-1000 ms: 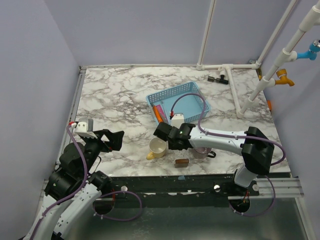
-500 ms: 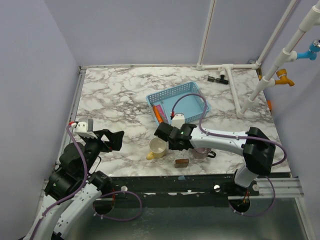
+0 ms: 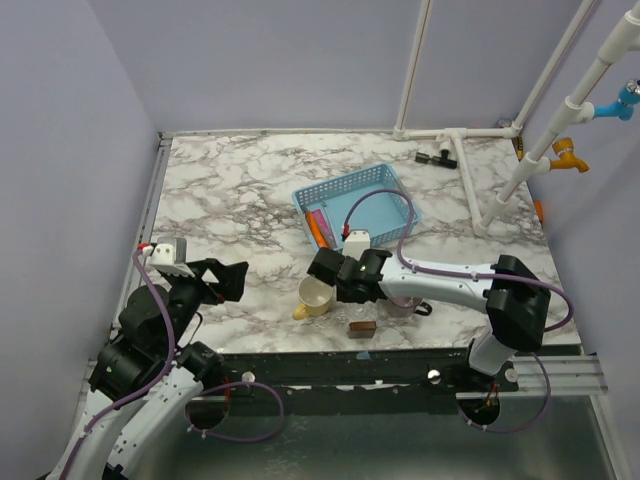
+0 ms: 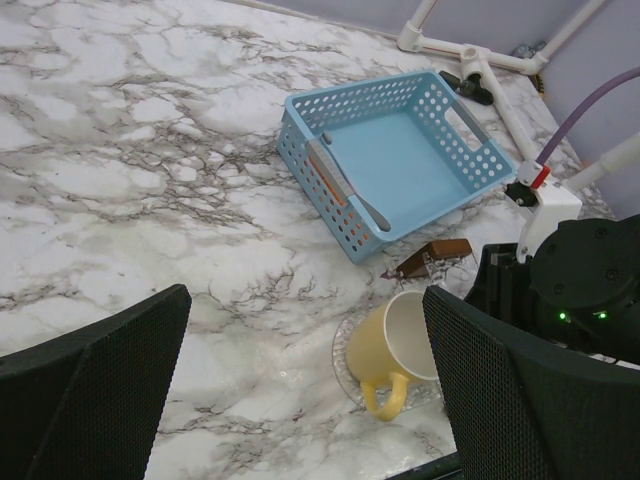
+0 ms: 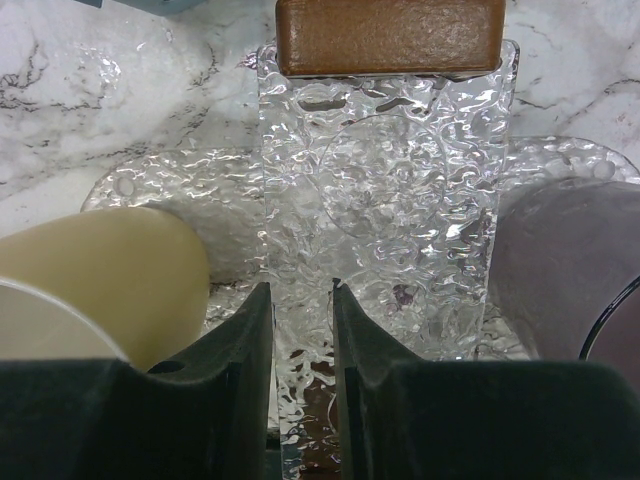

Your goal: Prepare toiletry sets of a toothbrush and toothpaste on the tray

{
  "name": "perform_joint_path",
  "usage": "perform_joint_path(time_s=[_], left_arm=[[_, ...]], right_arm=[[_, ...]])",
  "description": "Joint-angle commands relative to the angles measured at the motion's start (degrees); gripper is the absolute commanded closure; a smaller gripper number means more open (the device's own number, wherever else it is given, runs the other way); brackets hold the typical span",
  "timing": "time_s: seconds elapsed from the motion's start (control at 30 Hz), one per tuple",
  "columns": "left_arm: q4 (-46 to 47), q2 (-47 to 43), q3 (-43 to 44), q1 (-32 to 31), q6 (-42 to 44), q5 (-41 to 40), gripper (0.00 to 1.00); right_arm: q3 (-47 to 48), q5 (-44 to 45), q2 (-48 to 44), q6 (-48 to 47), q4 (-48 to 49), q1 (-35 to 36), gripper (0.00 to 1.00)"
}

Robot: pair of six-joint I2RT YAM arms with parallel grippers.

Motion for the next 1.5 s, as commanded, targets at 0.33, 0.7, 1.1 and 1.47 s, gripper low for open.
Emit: perform_joint_path(time_s=[0.33,0.7,1.1,1.47], left_arm=[[0.26,0.05,-0.51,0.39,-0.23,0.37,0.01],[0.26,0.66,-0.48,0.52,-0.20,0.21,0.01],[0.16,2.17,-0.42,0.48,-0.23,-0.02,0.01],[-0.28,3.43,-0.34,0.52,-0.47,-1.58,0.01]], right_arm=[[3.29,1.44,0.05,1.59,-4.28,1.08,0.62],[8.23,4.74,-1.50,-0.85,-6.89,1.03,0.54],[20.10,5.65,0.74,-14.91,-5.05,-4.61,0.52],[30.00,-5.14,10.98,-29.05,3.24,-13.46,0.53]])
